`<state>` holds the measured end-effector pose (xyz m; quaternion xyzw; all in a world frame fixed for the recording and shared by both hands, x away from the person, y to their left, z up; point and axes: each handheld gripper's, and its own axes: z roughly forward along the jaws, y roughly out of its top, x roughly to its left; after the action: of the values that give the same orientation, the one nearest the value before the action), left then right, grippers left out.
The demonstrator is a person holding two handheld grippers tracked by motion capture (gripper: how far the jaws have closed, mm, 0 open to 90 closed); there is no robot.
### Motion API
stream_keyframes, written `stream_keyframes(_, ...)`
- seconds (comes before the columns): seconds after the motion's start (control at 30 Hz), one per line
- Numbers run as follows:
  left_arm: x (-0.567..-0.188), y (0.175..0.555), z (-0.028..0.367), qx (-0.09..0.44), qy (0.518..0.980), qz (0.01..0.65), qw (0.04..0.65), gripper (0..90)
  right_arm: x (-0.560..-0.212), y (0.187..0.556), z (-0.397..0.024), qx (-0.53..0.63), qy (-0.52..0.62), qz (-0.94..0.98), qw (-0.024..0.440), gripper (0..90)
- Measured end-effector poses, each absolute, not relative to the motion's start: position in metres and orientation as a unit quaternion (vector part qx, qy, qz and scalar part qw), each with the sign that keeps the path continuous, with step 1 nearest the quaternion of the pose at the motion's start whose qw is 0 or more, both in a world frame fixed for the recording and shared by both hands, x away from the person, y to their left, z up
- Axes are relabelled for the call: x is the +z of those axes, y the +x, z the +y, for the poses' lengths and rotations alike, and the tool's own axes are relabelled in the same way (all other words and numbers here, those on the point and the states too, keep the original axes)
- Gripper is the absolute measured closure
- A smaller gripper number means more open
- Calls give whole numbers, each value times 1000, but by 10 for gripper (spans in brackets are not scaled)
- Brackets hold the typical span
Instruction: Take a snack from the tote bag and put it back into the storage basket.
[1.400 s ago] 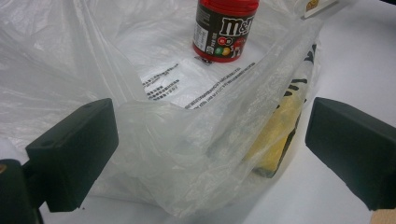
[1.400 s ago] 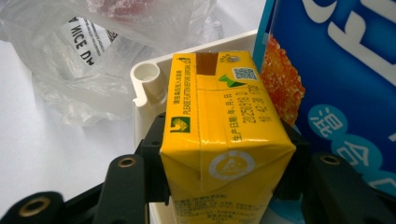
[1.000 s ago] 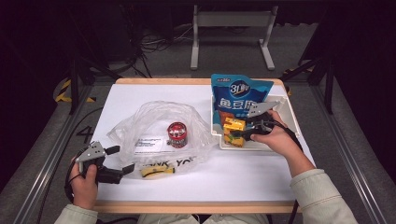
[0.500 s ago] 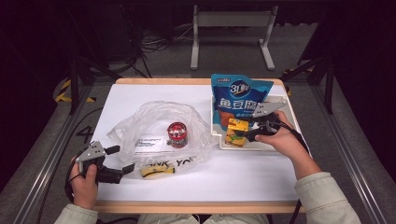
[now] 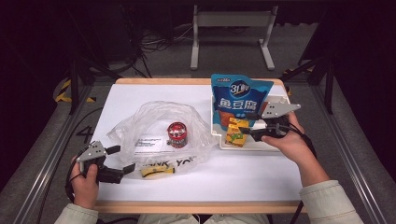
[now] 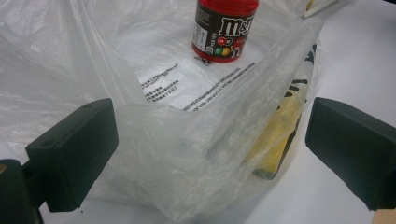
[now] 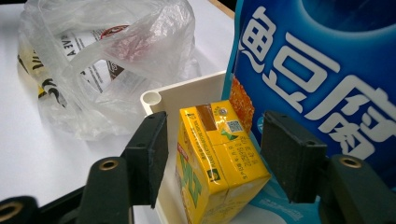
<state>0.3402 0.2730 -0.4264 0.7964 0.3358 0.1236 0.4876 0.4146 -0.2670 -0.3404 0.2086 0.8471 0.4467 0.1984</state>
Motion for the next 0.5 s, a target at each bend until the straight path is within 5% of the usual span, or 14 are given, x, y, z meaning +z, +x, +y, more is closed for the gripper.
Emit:
stream_keyframes(0.27, -426, 339, 273, 124, 796, 337, 488, 33, -340, 400, -267, 432, 208, 860, 172, 757)
stream_keyframes(0.5, -426, 340, 273, 125, 796, 336, 488, 33, -358, 402, -266, 397, 220, 879, 148, 879)
